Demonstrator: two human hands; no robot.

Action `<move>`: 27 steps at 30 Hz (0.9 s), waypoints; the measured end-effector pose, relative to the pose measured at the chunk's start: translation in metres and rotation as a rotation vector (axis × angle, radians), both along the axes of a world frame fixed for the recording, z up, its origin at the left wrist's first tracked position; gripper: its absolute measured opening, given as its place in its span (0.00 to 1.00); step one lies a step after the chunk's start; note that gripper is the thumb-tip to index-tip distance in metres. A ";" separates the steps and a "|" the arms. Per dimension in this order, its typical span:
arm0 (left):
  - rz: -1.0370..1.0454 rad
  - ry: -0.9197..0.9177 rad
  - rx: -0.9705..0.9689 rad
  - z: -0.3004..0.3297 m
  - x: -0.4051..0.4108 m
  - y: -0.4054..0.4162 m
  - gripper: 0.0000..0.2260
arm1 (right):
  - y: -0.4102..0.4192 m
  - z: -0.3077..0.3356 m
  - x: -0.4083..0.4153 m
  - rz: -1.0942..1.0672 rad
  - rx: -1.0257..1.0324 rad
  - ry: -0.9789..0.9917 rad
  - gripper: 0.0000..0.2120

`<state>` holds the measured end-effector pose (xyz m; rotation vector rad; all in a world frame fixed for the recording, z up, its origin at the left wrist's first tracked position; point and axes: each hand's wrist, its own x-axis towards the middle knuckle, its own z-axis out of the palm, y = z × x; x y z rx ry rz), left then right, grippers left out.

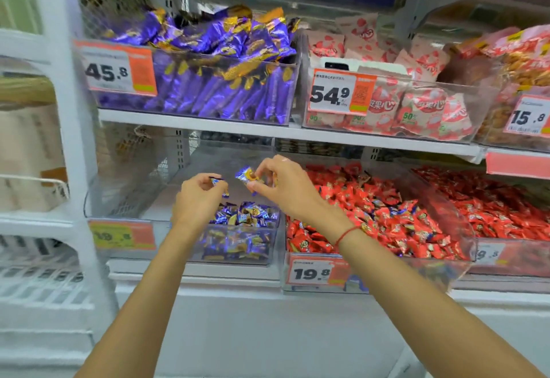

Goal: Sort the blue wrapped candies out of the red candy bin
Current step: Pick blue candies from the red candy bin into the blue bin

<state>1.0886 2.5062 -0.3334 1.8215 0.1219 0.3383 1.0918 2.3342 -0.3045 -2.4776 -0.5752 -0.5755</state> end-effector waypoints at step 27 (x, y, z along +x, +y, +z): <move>-0.386 -0.342 0.989 -0.002 0.019 -0.174 0.21 | -0.221 -0.043 -0.027 -0.438 -0.105 0.066 0.11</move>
